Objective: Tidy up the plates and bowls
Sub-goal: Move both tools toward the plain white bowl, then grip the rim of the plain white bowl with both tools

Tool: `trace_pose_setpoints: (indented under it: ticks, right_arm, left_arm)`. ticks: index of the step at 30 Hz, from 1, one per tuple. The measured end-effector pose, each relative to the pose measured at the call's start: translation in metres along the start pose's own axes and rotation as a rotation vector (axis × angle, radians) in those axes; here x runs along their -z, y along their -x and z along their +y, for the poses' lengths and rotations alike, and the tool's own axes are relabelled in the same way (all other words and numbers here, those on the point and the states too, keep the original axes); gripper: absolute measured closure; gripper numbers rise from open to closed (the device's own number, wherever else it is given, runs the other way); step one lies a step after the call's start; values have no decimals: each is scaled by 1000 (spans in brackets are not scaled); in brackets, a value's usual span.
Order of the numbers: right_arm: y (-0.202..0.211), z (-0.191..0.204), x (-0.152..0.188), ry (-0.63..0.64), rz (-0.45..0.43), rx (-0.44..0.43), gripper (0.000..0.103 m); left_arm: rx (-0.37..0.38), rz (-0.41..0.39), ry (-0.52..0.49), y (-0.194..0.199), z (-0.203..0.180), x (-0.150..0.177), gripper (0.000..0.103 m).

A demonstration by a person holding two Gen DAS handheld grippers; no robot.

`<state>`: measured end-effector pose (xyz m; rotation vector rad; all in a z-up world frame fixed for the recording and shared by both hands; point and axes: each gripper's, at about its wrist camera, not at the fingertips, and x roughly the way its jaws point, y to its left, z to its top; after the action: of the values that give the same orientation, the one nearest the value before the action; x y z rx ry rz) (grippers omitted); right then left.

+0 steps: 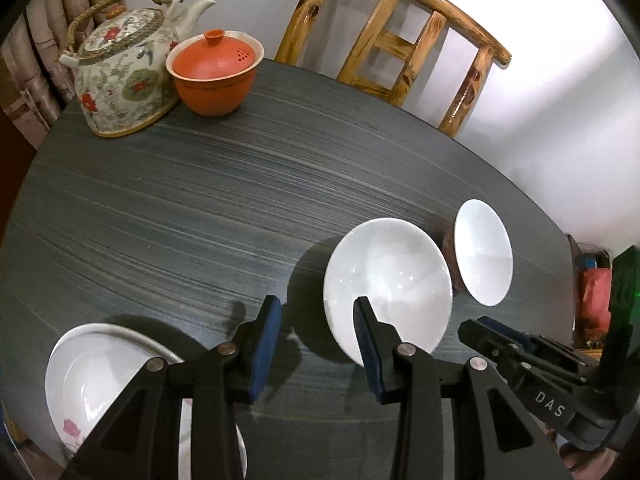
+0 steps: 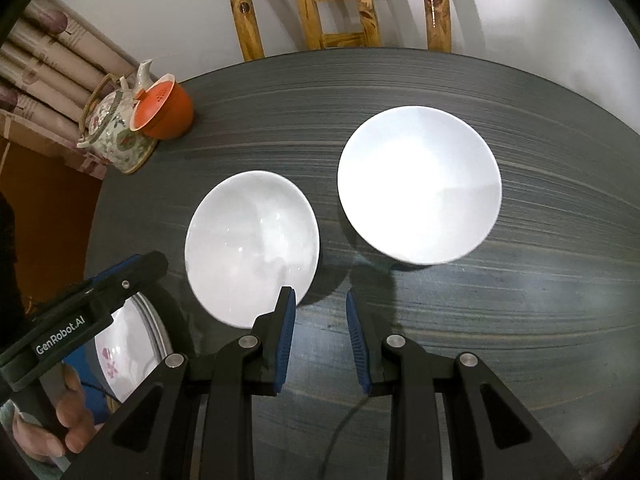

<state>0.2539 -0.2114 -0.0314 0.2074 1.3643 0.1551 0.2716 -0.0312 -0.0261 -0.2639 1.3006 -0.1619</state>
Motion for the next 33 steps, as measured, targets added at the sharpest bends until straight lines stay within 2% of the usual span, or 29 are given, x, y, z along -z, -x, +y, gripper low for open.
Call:
trace_pose_setpoints:
  ticks: [19,22,26,28,33]
  right_arm:
    - [-42,2,-16,-11,42,-15,79]
    - [-44,3,-16,-10,46,-14,86]
    - [-46,5,-15,-4,45,-22,92]
    - [-47,7,-15,2,46,-25,95]
    - [-45,7,-11,3,43,-8,95]
  left_arm:
    - [-11,64,-17,-41,-2,-9,65]
    - [-2,72,-27,-45,-4,-10,87]
    - [11,77,-42,-47,-5,-8,97]
    - [0,75,-60,-47,-7,-7,97]
    - [8,88,-68,-47,-11,-4,97]
